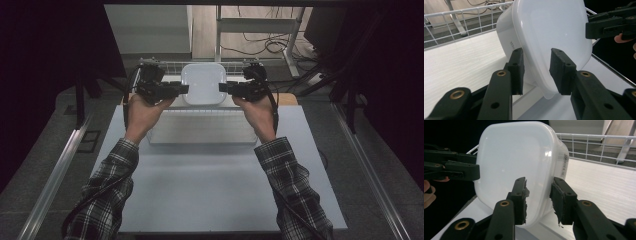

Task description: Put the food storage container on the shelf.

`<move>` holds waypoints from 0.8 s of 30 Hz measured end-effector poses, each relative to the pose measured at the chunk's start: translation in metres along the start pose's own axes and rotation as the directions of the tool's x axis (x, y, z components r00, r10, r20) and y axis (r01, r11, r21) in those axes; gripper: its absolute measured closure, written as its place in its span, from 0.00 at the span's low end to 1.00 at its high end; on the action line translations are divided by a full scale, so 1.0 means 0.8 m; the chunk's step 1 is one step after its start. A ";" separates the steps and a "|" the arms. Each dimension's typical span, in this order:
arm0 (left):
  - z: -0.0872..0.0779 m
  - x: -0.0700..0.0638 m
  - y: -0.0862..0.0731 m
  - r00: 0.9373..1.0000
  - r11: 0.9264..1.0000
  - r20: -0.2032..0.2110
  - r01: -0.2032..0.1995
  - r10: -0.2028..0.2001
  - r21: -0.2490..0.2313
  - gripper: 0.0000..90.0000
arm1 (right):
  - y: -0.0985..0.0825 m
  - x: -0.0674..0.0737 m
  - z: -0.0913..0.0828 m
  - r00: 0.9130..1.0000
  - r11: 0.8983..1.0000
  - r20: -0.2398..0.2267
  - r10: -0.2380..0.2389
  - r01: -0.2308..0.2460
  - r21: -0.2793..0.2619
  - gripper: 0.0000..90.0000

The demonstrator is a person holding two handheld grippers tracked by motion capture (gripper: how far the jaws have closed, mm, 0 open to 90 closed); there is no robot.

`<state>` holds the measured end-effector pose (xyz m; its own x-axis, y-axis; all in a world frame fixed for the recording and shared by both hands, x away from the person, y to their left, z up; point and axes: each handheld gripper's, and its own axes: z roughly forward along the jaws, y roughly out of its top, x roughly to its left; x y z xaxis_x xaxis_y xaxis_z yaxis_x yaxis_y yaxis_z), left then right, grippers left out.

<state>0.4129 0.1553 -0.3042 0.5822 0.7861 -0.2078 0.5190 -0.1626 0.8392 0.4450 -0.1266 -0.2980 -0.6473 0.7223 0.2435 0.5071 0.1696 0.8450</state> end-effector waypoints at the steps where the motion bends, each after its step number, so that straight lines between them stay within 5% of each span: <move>1: 0.001 0.001 0.000 1.000 1.000 -0.001 0.000 0.000 0.003 0.71 | 0.001 0.000 0.002 1.000 1.000 0.004 -0.003 0.003 0.002 0.68; 10: 0.006 0.011 0.003 0.999 0.999 0.023 0.040 -0.040 0.000 0.68 | 0.002 -0.002 0.013 1.000 1.000 0.005 -0.003 0.002 0.013 0.63; 18: 0.016 0.017 0.006 0.998 0.998 0.004 0.062 -0.062 0.013 0.56 | 0.005 -0.005 0.018 1.000 1.000 0.010 0.007 -0.007 0.015 0.54; 24: 0.019 0.019 0.010 0.999 0.999 -0.030 0.040 -0.040 0.002 0.48 | 0.008 -0.004 0.022 0.997 1.000 0.071 -0.020 0.020 -0.001 0.49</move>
<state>0.4356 0.1568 -0.3087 0.5418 0.8096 -0.2257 0.5431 -0.1322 0.8292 0.4603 -0.1161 -0.3013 -0.6150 0.7648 0.1919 0.4936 0.1835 0.8501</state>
